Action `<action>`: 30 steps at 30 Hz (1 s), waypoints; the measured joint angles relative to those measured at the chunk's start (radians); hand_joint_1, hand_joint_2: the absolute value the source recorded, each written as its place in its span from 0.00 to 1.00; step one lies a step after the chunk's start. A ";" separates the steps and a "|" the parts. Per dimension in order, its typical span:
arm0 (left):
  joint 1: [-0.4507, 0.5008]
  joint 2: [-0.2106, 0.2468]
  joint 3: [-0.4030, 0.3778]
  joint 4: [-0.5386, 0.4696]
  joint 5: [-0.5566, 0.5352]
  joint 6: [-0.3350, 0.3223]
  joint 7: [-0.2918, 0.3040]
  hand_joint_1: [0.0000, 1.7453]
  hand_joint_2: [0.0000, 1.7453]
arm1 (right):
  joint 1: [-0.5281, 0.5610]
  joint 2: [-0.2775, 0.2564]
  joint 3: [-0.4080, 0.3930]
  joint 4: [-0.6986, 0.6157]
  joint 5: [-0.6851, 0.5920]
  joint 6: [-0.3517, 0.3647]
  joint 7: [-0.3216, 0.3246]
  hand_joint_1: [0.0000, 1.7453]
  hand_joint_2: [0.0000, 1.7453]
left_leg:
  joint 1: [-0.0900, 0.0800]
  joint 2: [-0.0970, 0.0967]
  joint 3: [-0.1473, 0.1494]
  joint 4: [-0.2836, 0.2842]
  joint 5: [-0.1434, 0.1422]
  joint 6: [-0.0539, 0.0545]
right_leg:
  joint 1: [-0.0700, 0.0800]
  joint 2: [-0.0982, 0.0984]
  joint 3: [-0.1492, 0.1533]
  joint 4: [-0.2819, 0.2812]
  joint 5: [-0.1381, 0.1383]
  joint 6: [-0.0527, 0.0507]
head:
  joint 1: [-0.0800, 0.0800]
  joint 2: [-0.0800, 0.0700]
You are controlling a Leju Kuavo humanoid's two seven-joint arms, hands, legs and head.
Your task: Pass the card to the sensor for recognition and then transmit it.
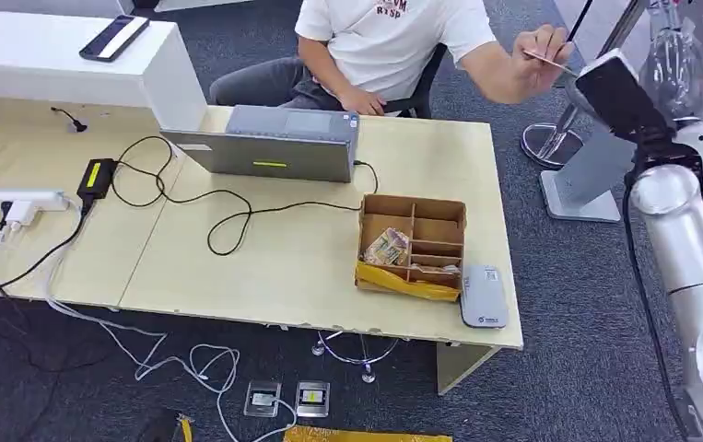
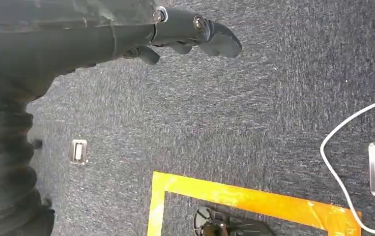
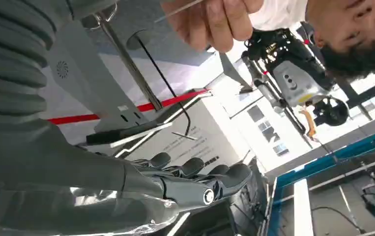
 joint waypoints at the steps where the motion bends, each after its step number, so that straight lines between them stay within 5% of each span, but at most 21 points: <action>1: 0.000 0.000 -0.002 0.000 0.000 0.000 0.000 0.00 1.00 | 0.005 0.004 0.010 -0.006 0.016 0.005 0.000 0.00 1.00 | 0.000 0.000 0.000 0.000 0.000 0.000 | 0.000 0.000 0.000 0.000 0.000 0.000 | 0.000 0.000; 11: 0.001 0.002 -0.012 0.000 -0.001 0.001 0.002 0.00 1.00 | 0.026 0.021 0.065 -0.022 0.081 0.026 0.010 0.00 1.00 | 0.000 0.000 0.000 0.000 0.000 0.000 | 0.000 0.000 0.000 0.000 0.000 0.000 | 0.000 0.000; 13: 0.001 0.002 -0.014 0.000 0.000 0.000 0.002 0.00 1.00 | 0.026 0.023 0.072 -0.022 0.086 0.033 0.011 0.09 1.00 | 0.000 0.000 0.000 0.000 0.000 0.000 | 0.000 0.000 0.000 0.000 0.000 0.000 | 0.000 0.000; 14: 0.001 0.002 -0.014 0.000 0.000 -0.001 0.002 0.00 1.00 | 0.026 0.023 0.076 -0.022 0.088 0.037 0.011 0.93 1.00 | 0.000 0.000 0.000 0.000 0.000 0.000 | 0.000 0.000 0.000 0.000 0.000 0.000 | 0.000 0.000; 15: 0.001 0.002 -0.015 0.000 0.000 -0.001 0.002 0.00 1.00 | 0.026 0.024 0.078 -0.022 0.089 0.040 0.011 1.00 1.00 | 0.000 0.000 0.000 0.000 0.000 0.000 | 0.000 0.000 0.000 0.000 0.000 0.000 | 0.000 0.000; 30: 0.001 0.002 -0.015 0.000 0.001 -0.005 0.002 0.00 1.00 | 0.026 0.026 0.107 -0.026 0.097 0.084 0.011 1.00 1.00 | 0.000 0.000 0.000 0.000 0.000 0.000 | 0.000 0.000 0.000 0.000 0.000 0.000 | 0.000 0.000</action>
